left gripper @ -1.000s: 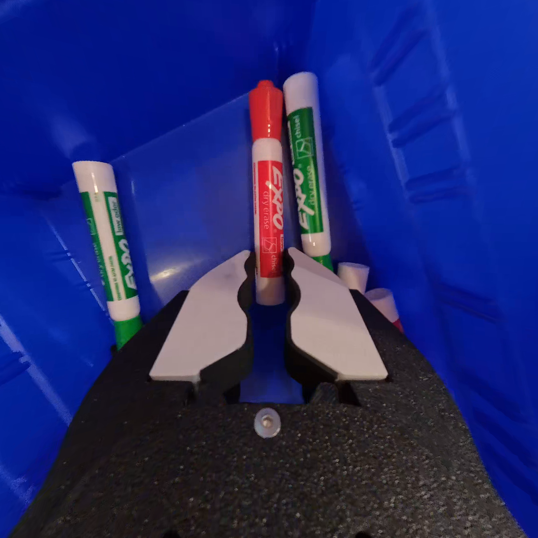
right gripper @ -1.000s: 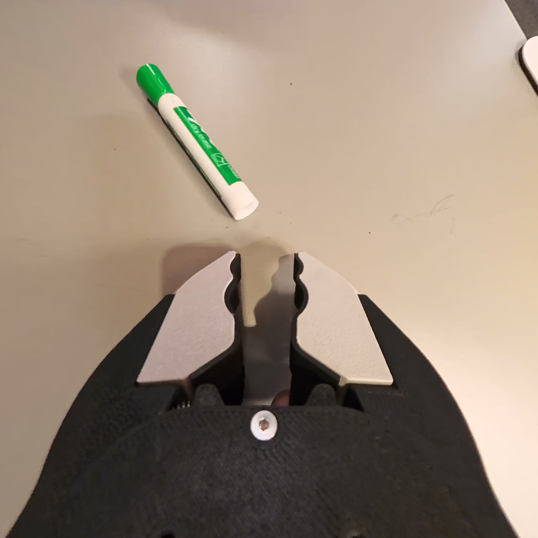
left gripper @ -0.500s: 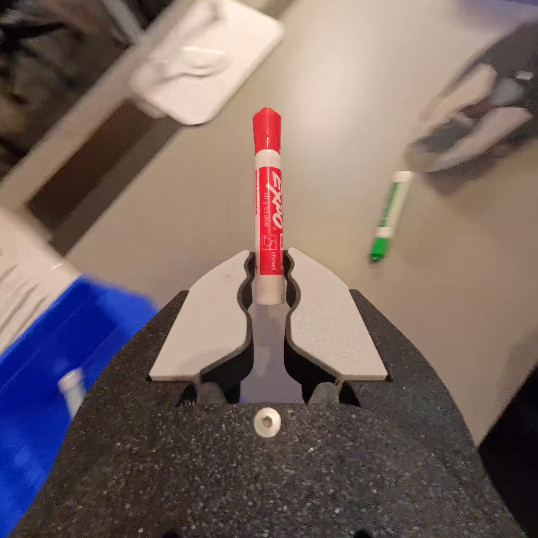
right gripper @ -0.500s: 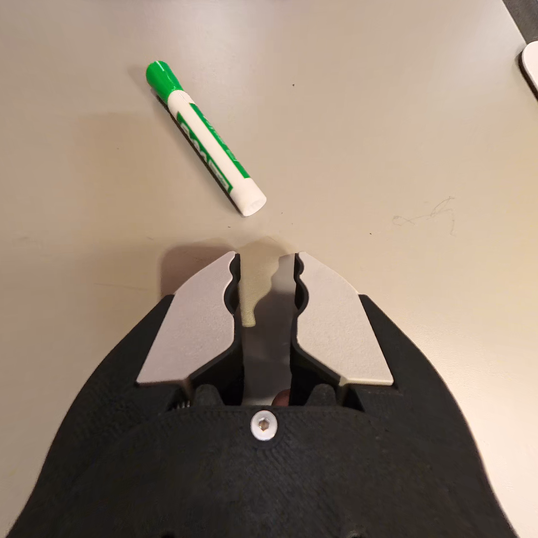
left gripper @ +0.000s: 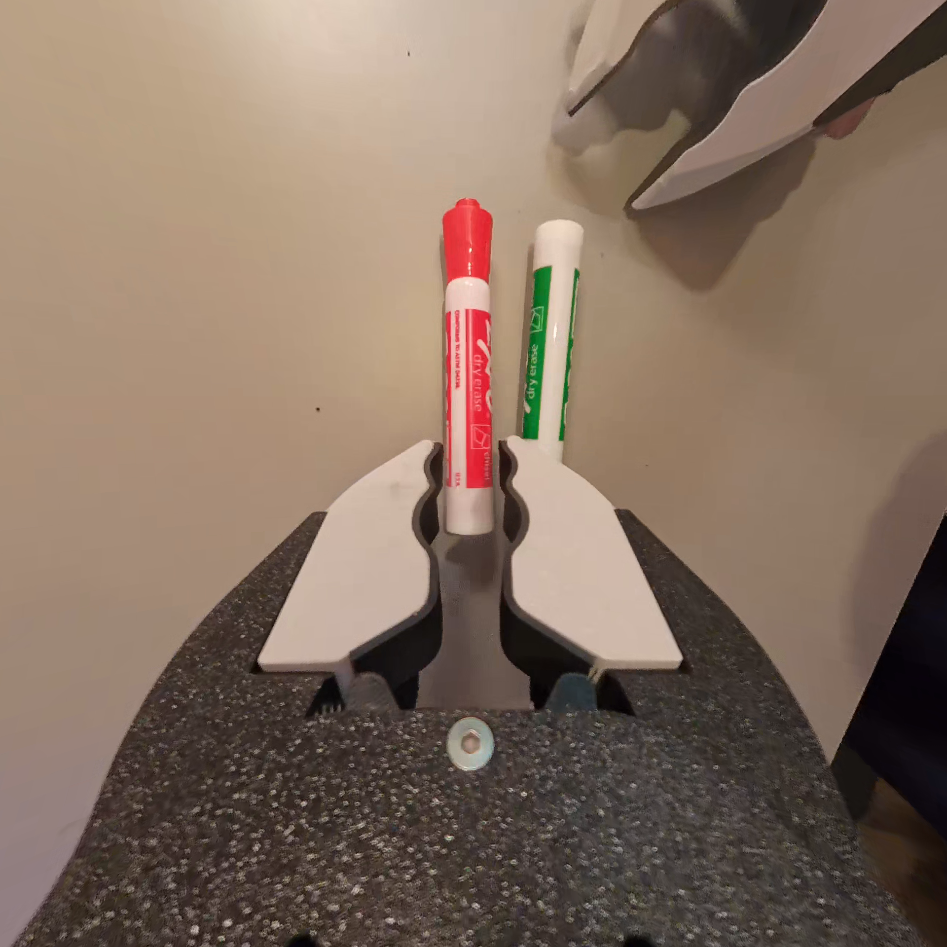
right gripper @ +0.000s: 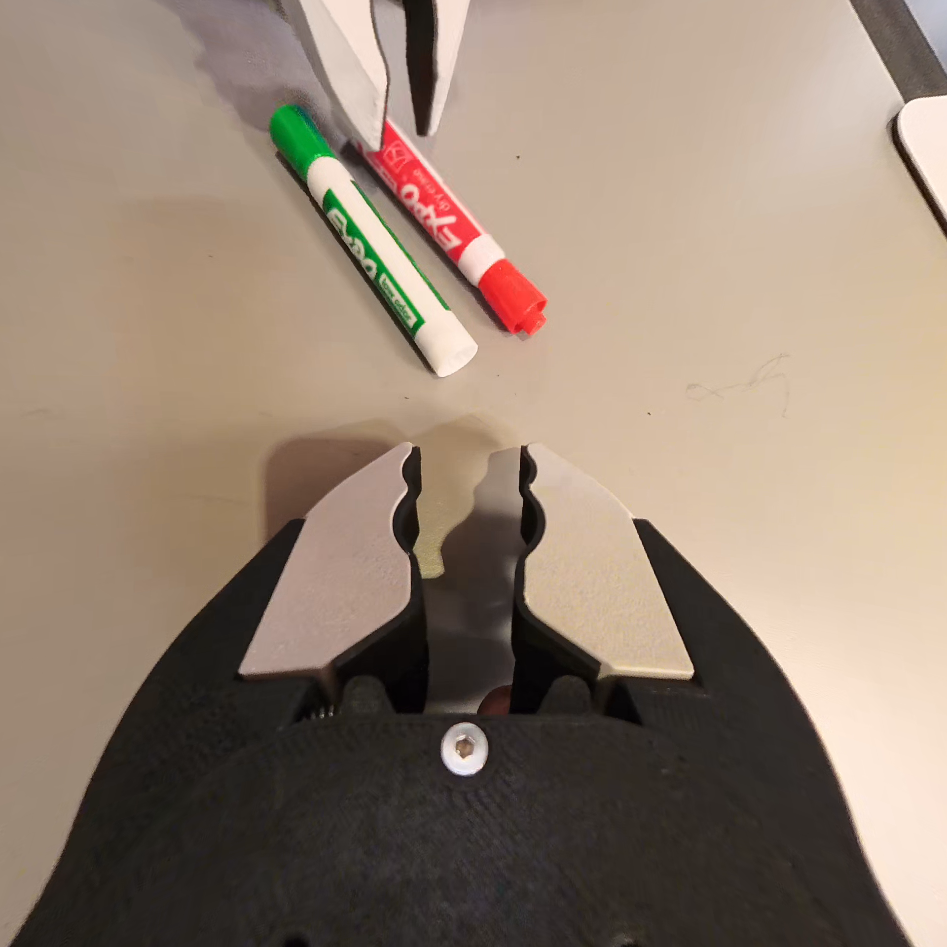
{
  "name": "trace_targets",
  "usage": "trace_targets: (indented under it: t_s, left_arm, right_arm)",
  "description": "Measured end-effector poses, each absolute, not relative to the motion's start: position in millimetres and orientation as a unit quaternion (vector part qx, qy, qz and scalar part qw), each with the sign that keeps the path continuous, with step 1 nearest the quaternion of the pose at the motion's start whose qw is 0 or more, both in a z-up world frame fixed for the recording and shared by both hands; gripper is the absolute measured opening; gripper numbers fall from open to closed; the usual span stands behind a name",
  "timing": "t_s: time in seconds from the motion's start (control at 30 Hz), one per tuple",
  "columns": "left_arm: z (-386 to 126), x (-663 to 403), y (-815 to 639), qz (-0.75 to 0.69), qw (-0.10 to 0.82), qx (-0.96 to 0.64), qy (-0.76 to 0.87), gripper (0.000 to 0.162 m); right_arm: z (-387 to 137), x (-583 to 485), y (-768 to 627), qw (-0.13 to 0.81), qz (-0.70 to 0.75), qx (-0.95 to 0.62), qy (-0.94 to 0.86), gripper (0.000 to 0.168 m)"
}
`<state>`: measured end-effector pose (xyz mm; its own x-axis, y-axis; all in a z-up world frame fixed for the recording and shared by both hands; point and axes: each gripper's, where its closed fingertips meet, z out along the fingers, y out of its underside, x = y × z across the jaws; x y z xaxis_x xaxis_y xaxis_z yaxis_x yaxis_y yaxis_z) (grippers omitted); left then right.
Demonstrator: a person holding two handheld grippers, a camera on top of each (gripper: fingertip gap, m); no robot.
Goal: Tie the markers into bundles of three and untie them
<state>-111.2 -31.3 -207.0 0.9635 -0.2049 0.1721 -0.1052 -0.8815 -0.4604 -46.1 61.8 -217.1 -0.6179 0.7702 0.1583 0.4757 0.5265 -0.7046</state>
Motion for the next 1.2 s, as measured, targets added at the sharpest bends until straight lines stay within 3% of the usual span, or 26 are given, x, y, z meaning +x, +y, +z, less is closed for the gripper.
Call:
trace_targets:
  t_s: [0.23,0.53,0.73,0.93,1.0,1.03,1.2]
  left_arm:
    - [-205,-115,-34,-0.113,0.237,-0.962,0.069,0.032]
    - [-98,-218,-113,0.040,0.364,-0.928,-0.071,0.039]
    - [-132,-383,-242,0.196,0.228,-0.916,-0.267,0.042]
    - [-196,-456,-286,0.220,0.065,-0.934,-0.274,0.046]
    - [-216,-460,-283,0.192,0.043,-0.943,-0.269,0.043]
    - [-220,-462,-279,0.191,0.046,-0.945,-0.262,0.020]
    - [-213,-445,-265,0.154,0.060,-0.954,-0.251,0.019]
  right_arm:
    - [-217,-46,62,0.234,0.316,-0.371,-0.842,0.037]
    - [-217,-46,62,0.233,0.316,-0.370,-0.842,0.036]
    - [-217,-46,61,0.231,0.316,-0.372,-0.842,0.037]
    - [-219,-46,61,0.221,0.318,-0.376,-0.842,0.037]
    - [-219,-46,61,0.219,0.318,-0.377,-0.842,0.037]
    - [-219,-46,61,0.218,0.318,-0.377,-0.842,0.037]
    - [-219,-45,60,0.215,0.319,-0.376,-0.843,0.036]
